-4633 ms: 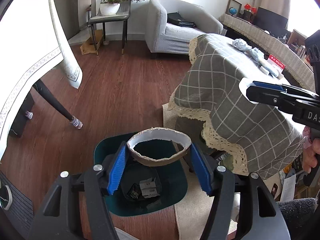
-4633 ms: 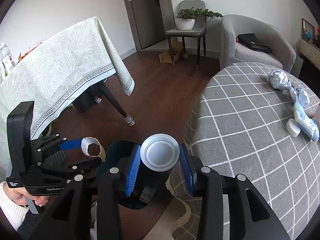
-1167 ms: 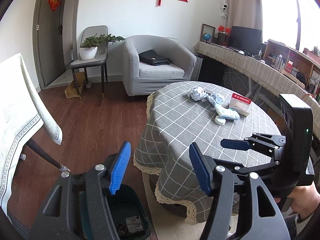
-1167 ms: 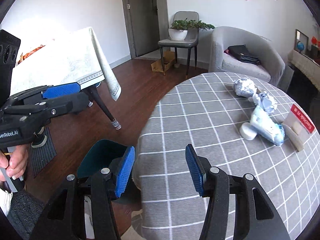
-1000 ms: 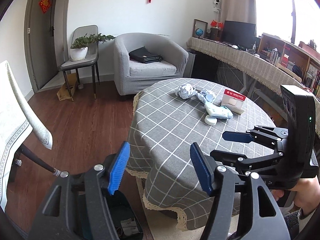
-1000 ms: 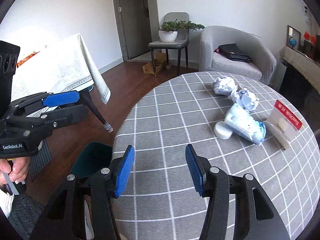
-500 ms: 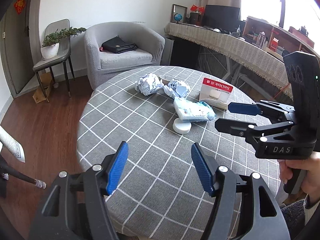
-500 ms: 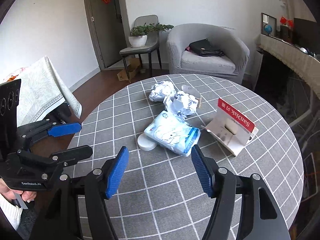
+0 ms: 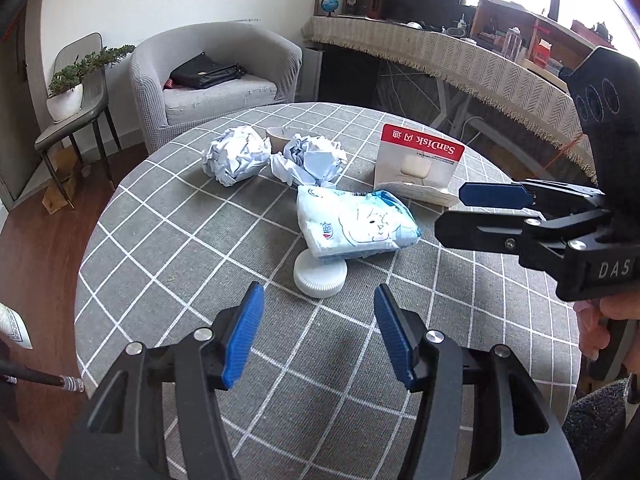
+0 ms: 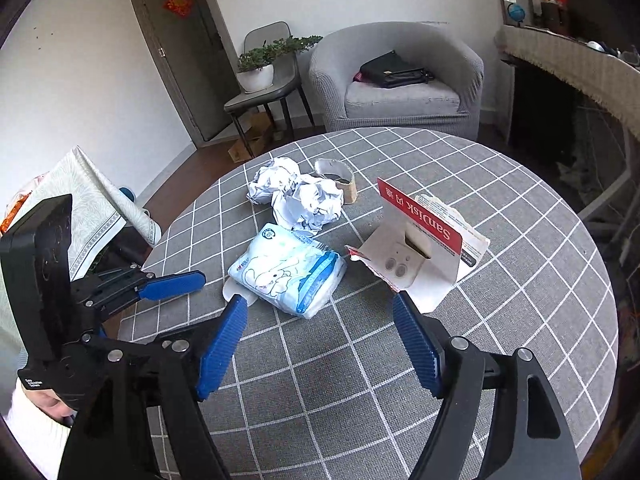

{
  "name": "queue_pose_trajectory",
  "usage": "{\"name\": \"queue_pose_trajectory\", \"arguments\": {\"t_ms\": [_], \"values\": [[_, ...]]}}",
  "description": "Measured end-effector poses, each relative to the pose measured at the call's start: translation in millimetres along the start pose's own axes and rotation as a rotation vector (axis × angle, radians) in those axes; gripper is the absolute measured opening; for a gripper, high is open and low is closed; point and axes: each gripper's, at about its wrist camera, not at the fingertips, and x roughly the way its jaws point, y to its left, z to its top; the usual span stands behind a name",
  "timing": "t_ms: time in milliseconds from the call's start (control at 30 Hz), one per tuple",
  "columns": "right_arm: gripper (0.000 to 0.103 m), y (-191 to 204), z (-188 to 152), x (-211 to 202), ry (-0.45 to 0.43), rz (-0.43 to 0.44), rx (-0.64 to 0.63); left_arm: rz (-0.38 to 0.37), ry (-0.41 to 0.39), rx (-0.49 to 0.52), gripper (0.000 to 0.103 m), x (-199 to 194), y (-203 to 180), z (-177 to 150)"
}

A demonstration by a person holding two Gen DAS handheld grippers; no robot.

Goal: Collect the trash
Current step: 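Close the left gripper on the white bottle cap while the right grasps the wipes pack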

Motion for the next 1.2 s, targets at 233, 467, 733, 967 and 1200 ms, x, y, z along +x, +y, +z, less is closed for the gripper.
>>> {"name": "queue_pose_trajectory", "arguments": {"t_ms": [233, 467, 733, 967, 1200], "values": [[0.077, -9, 3, 4, 0.021, 0.021, 0.017, -0.007, 0.016, -0.011, 0.049, 12, 0, 9], [0.08, 5, 8, 13, 0.033, 0.054, 0.012, 0.0, 0.016, -0.014, 0.032, 10, 5, 9], [0.081, 13, 9, 27, 0.055, 0.067, 0.047, 0.005, 0.024, -0.014, 0.032, -2, 16, 6], [0.088, 25, 13, 45, 0.084, 0.011, 0.064, 0.007, 0.026, -0.044, 0.032, -15, 38, -3], [0.089, 46, 16, 61, 0.091, -0.033, 0.021, 0.014, 0.017, -0.079, 0.032, -31, 63, -12]]}}
